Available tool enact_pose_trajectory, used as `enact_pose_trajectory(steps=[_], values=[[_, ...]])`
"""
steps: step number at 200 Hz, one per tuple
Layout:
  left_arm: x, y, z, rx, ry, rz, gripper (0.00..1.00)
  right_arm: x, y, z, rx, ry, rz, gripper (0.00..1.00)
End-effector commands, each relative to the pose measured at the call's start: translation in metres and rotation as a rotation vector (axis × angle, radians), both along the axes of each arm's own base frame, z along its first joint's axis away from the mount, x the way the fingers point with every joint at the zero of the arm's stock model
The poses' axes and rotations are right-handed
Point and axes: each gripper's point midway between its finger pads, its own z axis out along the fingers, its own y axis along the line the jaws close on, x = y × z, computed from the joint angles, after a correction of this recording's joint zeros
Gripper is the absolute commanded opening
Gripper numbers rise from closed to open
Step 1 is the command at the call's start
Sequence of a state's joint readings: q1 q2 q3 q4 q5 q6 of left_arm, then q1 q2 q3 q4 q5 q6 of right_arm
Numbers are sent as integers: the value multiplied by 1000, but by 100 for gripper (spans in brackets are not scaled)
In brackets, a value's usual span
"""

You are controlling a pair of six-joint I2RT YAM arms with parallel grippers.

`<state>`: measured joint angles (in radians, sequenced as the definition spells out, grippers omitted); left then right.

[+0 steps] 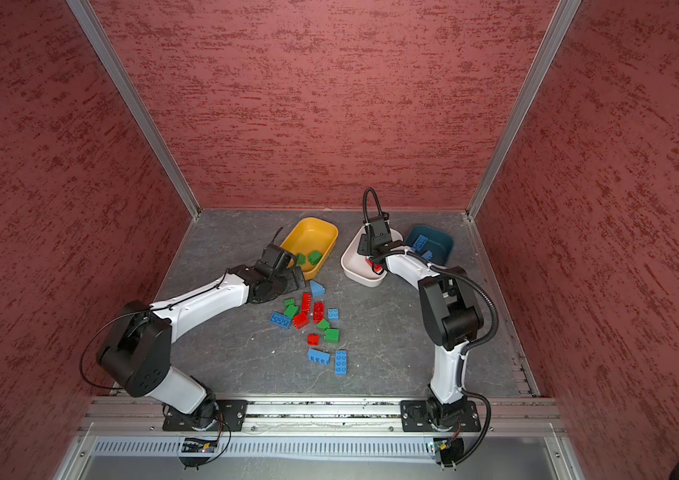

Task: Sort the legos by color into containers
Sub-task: 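Carry the red brick into the white bin and open the right gripper, then grasp the light blue sloped brick by the yellow bin with the left gripper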

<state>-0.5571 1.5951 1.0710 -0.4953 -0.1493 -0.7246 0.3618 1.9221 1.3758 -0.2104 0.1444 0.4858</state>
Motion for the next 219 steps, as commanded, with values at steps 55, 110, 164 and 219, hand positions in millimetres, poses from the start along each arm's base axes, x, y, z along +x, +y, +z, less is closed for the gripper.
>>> enact_pose_trajectory(steps=[55, 110, 164, 219], values=[[11, -40, -7, 163, 51, -91, 95, -4, -1, 61, 29, -148, 33, 99], [22, -70, -28, 245, 104, -132, 75, -29, -55, 96, -41, -333, -178, 99], [25, -80, -51, 273, 135, -135, 69, -50, -81, 101, -24, -380, -268, 99], [26, -89, -71, 276, 166, -164, 58, -46, -79, 93, -44, -331, -255, 99]])
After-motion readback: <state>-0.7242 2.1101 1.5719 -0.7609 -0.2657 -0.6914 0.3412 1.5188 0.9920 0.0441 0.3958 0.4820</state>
